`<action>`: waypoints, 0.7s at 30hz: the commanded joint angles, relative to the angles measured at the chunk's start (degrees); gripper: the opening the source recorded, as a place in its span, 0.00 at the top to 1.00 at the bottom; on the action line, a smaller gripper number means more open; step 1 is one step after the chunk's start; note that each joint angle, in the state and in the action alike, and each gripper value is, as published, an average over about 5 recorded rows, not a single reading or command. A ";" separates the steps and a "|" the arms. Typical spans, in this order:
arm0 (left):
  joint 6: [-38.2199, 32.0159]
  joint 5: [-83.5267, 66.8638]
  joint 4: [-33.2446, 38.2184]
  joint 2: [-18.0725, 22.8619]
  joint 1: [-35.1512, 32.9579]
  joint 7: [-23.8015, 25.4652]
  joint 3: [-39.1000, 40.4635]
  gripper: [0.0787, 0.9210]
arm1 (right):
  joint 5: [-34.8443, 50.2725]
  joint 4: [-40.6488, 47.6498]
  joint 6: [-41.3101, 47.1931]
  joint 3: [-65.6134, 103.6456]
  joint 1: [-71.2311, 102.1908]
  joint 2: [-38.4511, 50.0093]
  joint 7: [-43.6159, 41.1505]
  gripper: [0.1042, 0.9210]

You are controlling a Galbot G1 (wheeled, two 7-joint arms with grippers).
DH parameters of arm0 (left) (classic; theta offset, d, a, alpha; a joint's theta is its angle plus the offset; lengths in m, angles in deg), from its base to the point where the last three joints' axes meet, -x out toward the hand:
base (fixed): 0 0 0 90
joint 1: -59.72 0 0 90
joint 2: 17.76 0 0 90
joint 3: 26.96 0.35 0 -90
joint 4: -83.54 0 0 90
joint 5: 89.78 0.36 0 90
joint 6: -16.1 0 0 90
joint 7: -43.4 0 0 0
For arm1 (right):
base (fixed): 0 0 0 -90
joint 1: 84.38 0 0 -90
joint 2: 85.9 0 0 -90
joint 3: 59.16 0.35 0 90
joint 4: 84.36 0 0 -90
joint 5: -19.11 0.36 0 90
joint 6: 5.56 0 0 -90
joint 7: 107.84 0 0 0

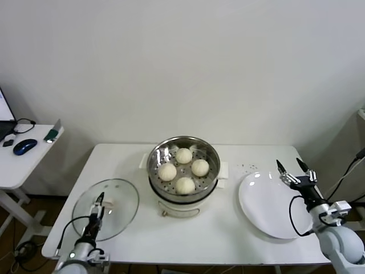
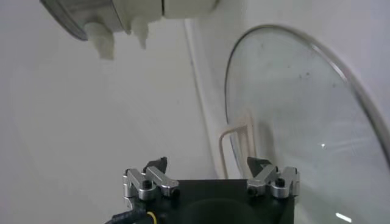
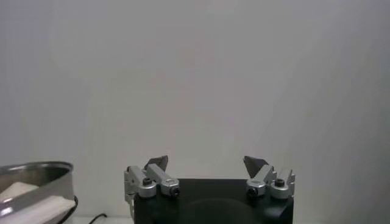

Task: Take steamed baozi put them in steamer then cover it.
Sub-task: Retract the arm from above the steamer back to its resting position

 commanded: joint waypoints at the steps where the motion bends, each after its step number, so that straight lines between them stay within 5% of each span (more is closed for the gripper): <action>1: -0.48 0.56 -6.27 -0.20 4.55 -6.92 0.13 0.12 | -3.32 -0.37 -0.25 2.61 3.36 -1.71 -0.40 0.12; 21: -1.09 -5.75 -10.20 -1.76 9.33 -6.33 2.07 0.12 | -7.35 1.17 -1.77 3.11 4.43 -3.85 -2.16 0.12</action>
